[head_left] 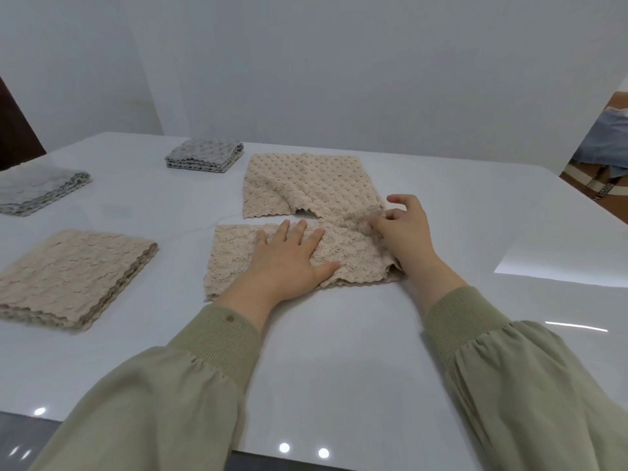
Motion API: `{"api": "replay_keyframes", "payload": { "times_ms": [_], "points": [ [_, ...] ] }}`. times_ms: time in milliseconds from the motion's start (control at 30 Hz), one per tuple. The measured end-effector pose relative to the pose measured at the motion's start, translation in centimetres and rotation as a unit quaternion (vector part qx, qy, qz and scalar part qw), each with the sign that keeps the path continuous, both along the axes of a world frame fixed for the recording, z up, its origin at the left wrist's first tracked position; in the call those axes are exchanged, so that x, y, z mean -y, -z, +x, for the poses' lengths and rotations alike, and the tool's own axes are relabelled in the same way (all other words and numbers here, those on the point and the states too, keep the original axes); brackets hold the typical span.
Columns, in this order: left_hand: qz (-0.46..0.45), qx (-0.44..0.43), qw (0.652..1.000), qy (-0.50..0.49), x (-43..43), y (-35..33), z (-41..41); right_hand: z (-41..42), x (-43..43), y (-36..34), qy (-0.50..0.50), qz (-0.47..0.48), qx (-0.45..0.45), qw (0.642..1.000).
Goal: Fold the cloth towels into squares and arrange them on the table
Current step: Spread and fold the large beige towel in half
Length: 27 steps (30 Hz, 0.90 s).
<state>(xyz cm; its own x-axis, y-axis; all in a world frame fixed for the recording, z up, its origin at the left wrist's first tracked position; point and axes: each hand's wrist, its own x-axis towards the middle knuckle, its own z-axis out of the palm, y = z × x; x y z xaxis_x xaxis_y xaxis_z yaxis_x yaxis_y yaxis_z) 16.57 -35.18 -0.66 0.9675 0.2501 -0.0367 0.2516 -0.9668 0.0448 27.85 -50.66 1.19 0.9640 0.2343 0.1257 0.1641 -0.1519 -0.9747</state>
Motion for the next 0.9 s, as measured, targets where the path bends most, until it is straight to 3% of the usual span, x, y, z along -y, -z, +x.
{"api": "replay_keyframes", "payload": {
  "times_ms": [167,233,300,367,433,600,733,800,867,900],
  "points": [
    [-0.027,0.006,0.999,0.016,0.8,-0.1,-0.7,0.0,0.6,-1.0,0.063,0.027,0.097,0.993],
    [-0.092,0.072,0.993,0.009,1.0,-0.4,-0.6,-0.5,0.9,-1.9,0.042,0.031,0.13,0.99],
    [-0.216,0.174,0.961,0.001,0.9,-0.9,0.2,-1.2,1.1,-2.9,0.0,0.029,0.152,0.988],
    [-0.359,0.252,0.899,0.013,1.3,-1.5,0.9,-1.9,1.1,-3.8,-0.045,0.019,0.163,0.985],
    [-0.415,0.288,0.862,0.031,2.0,-2.2,1.3,-2.5,1.0,-4.3,-0.08,0.006,0.165,0.983],
    [-0.298,0.343,0.89,0.034,2.8,-2.8,1.2,-3.1,0.8,-4.5,-0.09,-0.055,0.174,0.979],
    [-0.287,0.384,0.877,-0.023,2.1,-2.6,0.9,-2.7,1.3,-4.4,-0.145,-0.267,0.12,0.945],
    [-0.282,0.405,0.869,-0.04,1.9,-2.8,0.7,-2.1,2.1,-4.3,-0.165,-0.328,0.086,0.926],
    [-0.279,0.427,0.859,-0.048,1.7,-3.1,0.6,-1.3,2.7,-3.9,-0.131,-0.296,0.069,0.944],
    [-0.277,0.43,0.858,-0.05,1.6,-3.2,0.6,-0.9,2.7,-3.4,-0.101,-0.235,0.056,0.965]
  ]
}}
